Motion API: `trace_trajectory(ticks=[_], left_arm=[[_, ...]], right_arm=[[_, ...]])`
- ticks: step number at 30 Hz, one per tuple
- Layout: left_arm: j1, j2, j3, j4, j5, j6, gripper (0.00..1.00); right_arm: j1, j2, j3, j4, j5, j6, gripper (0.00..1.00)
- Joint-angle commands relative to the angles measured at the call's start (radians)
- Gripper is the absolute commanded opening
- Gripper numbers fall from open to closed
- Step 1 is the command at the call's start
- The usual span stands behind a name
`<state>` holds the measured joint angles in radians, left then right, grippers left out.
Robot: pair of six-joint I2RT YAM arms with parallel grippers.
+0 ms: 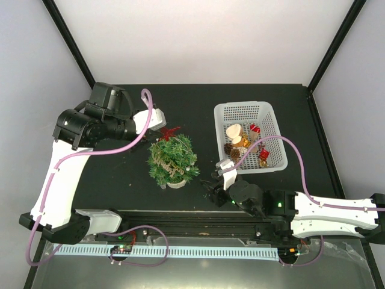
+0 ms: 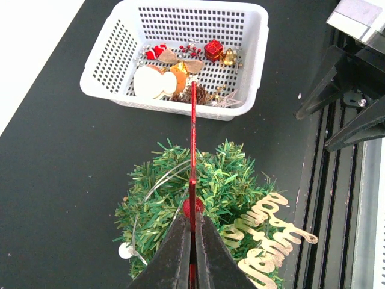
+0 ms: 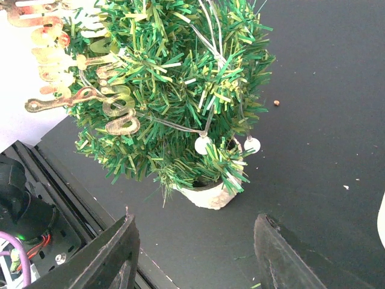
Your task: Decorate the small christmas tree
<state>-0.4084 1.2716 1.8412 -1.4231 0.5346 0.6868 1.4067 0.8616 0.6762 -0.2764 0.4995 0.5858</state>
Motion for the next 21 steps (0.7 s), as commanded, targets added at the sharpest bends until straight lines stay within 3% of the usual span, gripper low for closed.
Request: trace_trajectory(ticks=[1,21], left_arm=[[-0.006,-0.012,-0.006,0.005,0.002,0.006,0.01],[-0.006,-0.069,-0.141,0.065,0.014,0.003,0.02]], right_arm=[[0.003,0.001,-0.004,0.021,0.006,0.012,0.54],[0.003,-0.002,-0.003,0.011,-0.004,0.026,0.54]])
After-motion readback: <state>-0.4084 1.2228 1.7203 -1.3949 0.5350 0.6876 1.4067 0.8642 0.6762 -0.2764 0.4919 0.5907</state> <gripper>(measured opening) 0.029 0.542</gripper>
